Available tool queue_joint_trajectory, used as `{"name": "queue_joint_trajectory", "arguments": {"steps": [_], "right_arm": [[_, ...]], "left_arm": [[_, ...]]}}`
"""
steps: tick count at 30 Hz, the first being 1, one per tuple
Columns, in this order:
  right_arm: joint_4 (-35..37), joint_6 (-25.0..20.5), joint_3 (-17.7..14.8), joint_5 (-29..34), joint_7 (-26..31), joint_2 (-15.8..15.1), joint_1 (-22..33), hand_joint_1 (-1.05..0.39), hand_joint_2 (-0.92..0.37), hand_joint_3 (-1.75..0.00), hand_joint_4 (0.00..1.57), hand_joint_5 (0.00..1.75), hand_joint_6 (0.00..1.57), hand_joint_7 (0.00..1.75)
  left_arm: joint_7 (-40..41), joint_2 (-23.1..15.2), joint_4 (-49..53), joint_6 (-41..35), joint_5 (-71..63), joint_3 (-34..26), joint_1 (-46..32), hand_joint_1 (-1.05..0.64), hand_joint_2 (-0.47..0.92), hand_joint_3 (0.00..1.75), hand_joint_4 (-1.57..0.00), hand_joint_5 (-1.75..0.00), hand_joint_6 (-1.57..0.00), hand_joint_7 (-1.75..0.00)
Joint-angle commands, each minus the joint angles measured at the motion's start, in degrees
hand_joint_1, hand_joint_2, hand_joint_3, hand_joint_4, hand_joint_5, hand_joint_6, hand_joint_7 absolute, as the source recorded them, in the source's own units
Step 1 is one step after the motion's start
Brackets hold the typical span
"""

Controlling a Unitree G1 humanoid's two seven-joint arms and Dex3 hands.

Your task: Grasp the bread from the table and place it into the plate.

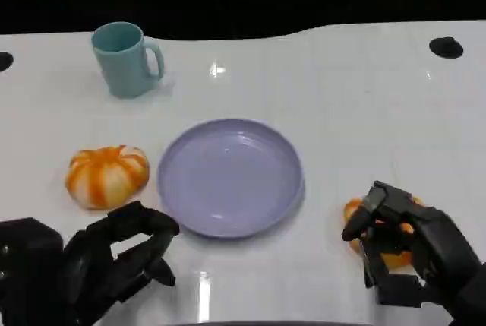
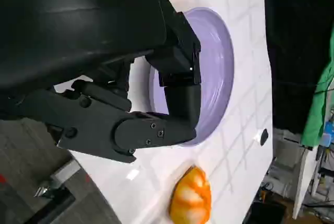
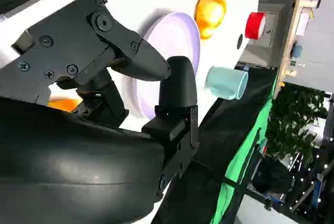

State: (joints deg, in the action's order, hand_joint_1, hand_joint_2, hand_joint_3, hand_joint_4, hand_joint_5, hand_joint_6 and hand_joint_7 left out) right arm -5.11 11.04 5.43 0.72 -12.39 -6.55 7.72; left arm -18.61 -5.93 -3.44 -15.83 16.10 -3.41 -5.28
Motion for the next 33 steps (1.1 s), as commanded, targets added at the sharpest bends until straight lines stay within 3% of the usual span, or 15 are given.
{"name": "queue_joint_trajectory", "arguments": {"steps": [1,24,33], "right_arm": [[-0.36,0.06,-0.63,-0.39,-0.17,-0.72,0.1,-0.28,-0.52,-1.26,0.89,1.75,0.65,1.71],[-0.66,-0.74,-0.66,0.1,0.14,-0.73,-0.08,-0.28,-0.53,-1.22,0.9,1.75,0.65,1.69],[-1.86,-1.39,-1.69,-1.34,-0.52,-1.04,-0.44,-0.2,-0.49,-1.22,0.78,1.74,0.66,1.41]], "left_arm": [[-0.38,-1.05,-0.62,0.86,-0.43,-0.06,-0.64,-0.46,0.92,0.43,-0.58,-1.75,-0.58,-1.34],[-0.49,-1.05,-0.37,0.45,0.06,-0.27,-0.48,-0.45,0.92,0.44,-0.58,-1.75,-0.58,-1.35],[-0.57,-1.14,-0.4,0.31,-0.08,-0.01,-0.47,-0.46,0.92,0.43,-0.58,-1.75,-0.59,-1.35]]}}
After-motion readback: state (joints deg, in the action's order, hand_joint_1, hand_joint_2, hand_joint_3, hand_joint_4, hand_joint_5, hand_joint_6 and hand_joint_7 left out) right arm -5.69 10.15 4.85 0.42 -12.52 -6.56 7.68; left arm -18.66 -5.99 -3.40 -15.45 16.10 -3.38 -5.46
